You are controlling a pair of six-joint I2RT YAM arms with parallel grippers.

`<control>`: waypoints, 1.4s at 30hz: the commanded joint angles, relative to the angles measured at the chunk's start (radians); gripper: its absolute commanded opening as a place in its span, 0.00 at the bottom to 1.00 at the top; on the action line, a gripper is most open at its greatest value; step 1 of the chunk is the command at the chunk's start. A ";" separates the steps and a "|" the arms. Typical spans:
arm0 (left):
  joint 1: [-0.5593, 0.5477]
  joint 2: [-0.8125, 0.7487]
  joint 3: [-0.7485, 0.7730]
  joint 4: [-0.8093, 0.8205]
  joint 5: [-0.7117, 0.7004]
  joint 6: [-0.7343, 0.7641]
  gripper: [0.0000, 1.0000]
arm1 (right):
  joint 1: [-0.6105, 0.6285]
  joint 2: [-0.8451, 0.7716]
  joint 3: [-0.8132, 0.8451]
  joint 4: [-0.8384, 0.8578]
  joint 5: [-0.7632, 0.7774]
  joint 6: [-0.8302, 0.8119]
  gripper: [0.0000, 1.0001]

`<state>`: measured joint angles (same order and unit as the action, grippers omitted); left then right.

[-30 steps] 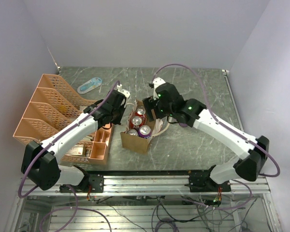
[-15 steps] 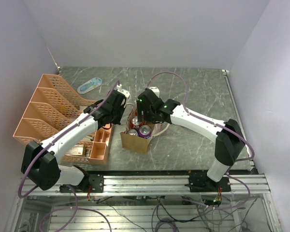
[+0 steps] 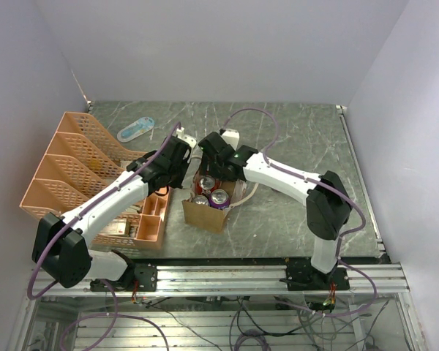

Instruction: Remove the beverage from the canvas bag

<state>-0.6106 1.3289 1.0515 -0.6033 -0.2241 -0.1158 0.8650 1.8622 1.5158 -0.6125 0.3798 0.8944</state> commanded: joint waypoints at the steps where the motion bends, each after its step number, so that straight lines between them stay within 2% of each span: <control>1: -0.009 -0.010 0.007 -0.006 0.010 0.004 0.07 | 0.003 0.048 0.068 -0.042 0.107 0.083 0.74; 6: -0.008 -0.011 0.008 -0.009 0.005 0.005 0.07 | 0.002 0.165 0.212 -0.225 0.184 0.168 0.76; 10: -0.009 -0.016 0.010 -0.007 0.009 0.005 0.07 | 0.002 0.254 0.277 -0.283 0.189 0.181 0.76; 17: -0.008 -0.017 0.008 -0.007 0.004 0.004 0.07 | 0.002 0.259 0.194 -0.199 0.124 0.182 0.75; 24: 0.000 0.004 0.012 -0.027 -0.080 -0.036 0.07 | -0.020 0.257 0.115 -0.141 0.069 0.191 0.75; 30: 0.005 -0.008 0.008 -0.017 -0.063 -0.031 0.07 | -0.046 0.261 0.097 -0.111 0.044 0.172 0.72; 32: 0.005 -0.005 0.009 -0.018 -0.063 -0.031 0.07 | -0.048 0.263 0.101 -0.107 0.038 0.164 0.66; 36: 0.005 0.004 0.012 -0.022 -0.060 -0.028 0.07 | -0.054 0.240 0.106 -0.085 -0.001 0.123 0.40; 42: 0.005 0.007 0.013 -0.021 -0.052 -0.025 0.07 | -0.056 0.138 0.132 -0.079 -0.022 0.073 0.18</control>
<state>-0.6037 1.3392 1.0367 -0.6659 -0.2852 -0.1463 0.8265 2.0480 1.6573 -0.6998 0.3897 1.0119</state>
